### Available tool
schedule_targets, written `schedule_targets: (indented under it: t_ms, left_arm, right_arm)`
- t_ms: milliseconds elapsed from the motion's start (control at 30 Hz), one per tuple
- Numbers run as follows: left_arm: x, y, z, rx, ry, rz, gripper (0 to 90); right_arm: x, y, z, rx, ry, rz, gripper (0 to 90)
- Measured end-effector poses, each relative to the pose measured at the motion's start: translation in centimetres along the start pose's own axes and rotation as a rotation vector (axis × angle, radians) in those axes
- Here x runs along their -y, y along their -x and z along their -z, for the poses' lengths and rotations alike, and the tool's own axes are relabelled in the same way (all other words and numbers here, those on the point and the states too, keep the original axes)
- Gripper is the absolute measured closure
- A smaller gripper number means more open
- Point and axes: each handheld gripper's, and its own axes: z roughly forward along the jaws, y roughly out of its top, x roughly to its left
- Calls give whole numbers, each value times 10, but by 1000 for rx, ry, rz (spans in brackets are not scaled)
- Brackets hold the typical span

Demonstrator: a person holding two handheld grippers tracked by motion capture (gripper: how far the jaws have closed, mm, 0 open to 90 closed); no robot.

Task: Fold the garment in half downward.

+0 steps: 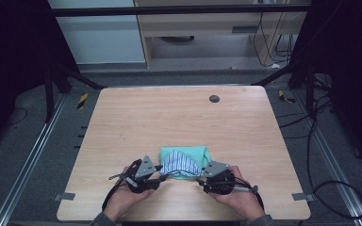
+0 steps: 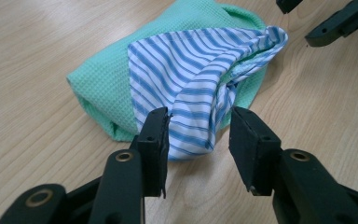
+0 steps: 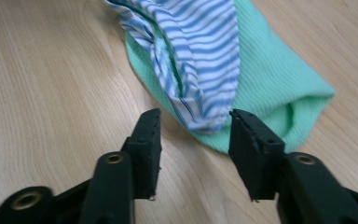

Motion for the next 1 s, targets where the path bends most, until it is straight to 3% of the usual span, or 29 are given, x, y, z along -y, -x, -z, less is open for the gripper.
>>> schedule_targets:
  t_ms: [100, 300, 400, 500, 667, 733, 900, 1000]
  left_arm:
    - [1, -1, 2, -14, 5, 6, 517]
    - [4, -14, 12, -70, 25, 97, 323]
    - [7, -24, 17, -112, 25, 138, 234]
    - [11, -37, 22, -138, 23, 188, 172]
    - [19, -54, 30, -175, 22, 241, 142]
    - [25, -65, 32, -195, 13, 281, 125]
    - [37, -82, 35, -245, -17, 326, 115]
    - [45, -90, 35, -259, -28, 356, 106]
  right_arm:
    - [6, 4, 5, 5, -2, -25, 452]
    - [15, 16, 14, 52, -5, -94, 280]
    - [19, 23, 15, 95, 9, -143, 208]
    - [21, 29, 14, 120, -13, -177, 152]
    - [23, 36, 13, 147, -8, -226, 105]
    - [24, 42, 13, 169, 3, -261, 83]
    - [26, 58, 13, 221, 36, -343, 68]
    - [30, 69, 12, 279, 42, -391, 70]
